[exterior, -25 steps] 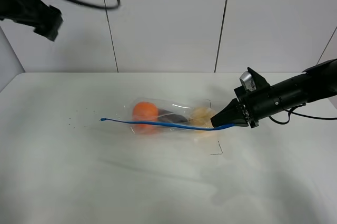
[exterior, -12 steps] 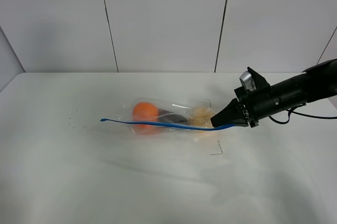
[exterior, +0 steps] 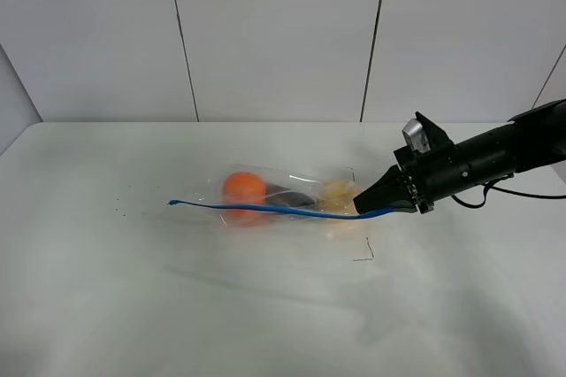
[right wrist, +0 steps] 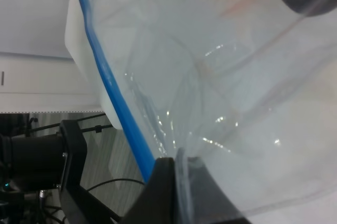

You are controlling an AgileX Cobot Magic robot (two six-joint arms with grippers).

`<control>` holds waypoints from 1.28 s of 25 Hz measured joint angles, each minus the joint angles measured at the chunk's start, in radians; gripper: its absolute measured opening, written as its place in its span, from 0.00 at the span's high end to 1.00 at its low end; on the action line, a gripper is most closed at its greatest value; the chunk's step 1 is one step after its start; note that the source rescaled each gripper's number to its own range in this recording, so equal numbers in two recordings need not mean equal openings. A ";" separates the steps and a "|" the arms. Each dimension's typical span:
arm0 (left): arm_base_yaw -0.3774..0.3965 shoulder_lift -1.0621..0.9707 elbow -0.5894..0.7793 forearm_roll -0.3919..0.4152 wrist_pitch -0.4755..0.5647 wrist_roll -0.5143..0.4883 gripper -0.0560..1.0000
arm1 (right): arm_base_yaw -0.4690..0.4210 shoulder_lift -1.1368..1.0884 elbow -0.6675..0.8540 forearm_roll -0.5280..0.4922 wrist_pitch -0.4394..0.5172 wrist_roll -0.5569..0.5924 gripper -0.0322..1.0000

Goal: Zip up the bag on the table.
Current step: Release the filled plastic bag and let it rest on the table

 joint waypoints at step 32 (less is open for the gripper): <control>0.000 -0.873 0.485 -0.053 -0.107 -0.024 0.00 | 0.000 0.000 0.000 0.010 0.000 -0.009 0.97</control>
